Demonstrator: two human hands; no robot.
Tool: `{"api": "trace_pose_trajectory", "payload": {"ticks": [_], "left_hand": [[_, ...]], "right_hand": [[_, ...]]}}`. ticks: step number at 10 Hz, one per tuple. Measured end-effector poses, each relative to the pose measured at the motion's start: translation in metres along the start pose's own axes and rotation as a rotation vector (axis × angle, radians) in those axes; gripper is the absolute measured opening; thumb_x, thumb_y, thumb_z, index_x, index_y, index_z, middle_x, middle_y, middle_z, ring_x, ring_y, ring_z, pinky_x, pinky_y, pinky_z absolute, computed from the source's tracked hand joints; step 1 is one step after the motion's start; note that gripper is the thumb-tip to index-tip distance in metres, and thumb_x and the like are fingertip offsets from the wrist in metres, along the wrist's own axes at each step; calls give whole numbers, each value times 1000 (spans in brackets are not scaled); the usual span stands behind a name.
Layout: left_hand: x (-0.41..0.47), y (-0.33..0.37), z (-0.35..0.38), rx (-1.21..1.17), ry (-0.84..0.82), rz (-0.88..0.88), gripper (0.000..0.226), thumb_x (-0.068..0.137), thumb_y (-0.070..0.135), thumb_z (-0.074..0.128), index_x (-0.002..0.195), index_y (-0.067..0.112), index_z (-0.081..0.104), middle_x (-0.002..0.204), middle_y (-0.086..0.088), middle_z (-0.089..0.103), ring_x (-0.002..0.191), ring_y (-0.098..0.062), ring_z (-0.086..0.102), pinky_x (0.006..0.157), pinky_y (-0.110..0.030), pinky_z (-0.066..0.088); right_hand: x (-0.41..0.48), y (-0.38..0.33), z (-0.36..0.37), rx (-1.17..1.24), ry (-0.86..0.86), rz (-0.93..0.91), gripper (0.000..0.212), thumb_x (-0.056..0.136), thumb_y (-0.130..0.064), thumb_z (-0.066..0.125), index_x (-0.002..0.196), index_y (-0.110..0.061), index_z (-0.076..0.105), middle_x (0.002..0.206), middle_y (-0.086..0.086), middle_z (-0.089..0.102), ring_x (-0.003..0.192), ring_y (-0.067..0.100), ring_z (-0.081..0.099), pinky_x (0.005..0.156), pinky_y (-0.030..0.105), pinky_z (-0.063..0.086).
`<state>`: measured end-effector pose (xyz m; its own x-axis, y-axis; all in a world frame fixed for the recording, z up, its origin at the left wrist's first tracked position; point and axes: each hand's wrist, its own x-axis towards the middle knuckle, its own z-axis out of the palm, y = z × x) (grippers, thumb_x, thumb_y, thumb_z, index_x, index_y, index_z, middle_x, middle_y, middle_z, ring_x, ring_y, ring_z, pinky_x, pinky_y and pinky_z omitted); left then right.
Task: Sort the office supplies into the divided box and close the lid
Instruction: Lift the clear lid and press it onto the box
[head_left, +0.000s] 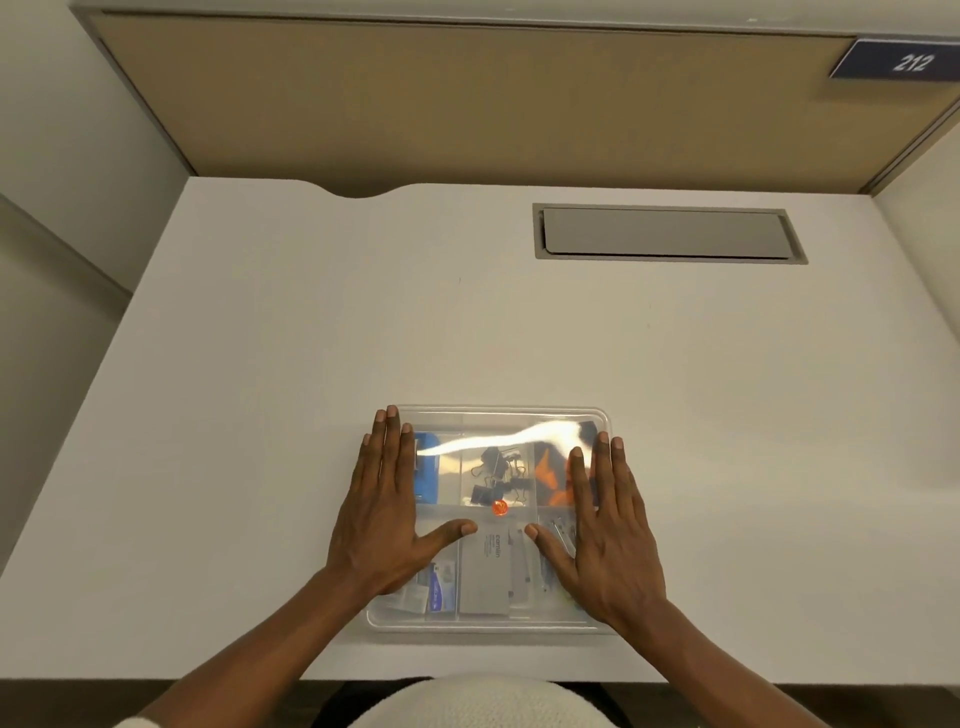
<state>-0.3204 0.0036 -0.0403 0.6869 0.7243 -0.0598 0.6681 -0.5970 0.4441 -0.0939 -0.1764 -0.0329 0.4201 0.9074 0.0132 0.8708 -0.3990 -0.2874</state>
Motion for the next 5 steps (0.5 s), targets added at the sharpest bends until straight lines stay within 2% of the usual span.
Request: {"api": "trace_pose_trajectory", "payload": {"ticks": [1,2,3,4,5], "left_hand": [[0,-1,1,53,3,17,130,76,94,44,165,10,-2,174,-9,-10,162,-28,-6,129,-51,8],[0,-1,-1,102,-10,17,130,77,94,44,165,9,0,174,-12,-9,162,-31,-5,127,-50,5],[1,2,-7,140,15,50,129,77,94,44,165,8,3,173,-16,-9,161,-36,-6,127,-50,3],[10,10,-19,166,89,144,127,78,93,46,165,10,5,173,-16,-7,161,-36,-3,127,-50,4],[25,22,-35,171,139,168,126,78,94,42,166,12,4,174,-14,-6,161,-34,-3,126,-49,3]], "right_hand": [[0,-2,-3,-14,-10,17,99,94,-78,34,165,-16,3,173,11,-6,160,32,-3,124,59,25],[1,-3,-6,-55,-41,25,99,94,-79,32,165,-16,4,173,10,-6,160,32,-4,124,61,22],[6,-3,-14,-95,-50,17,101,93,-81,35,165,-15,11,174,10,-1,161,31,-1,124,61,22],[19,-10,-35,19,54,2,97,90,-81,45,162,-18,25,173,9,8,161,27,2,124,54,28],[38,-18,-54,122,100,2,99,89,-80,51,159,-13,31,174,5,7,161,21,0,125,52,29]]}}
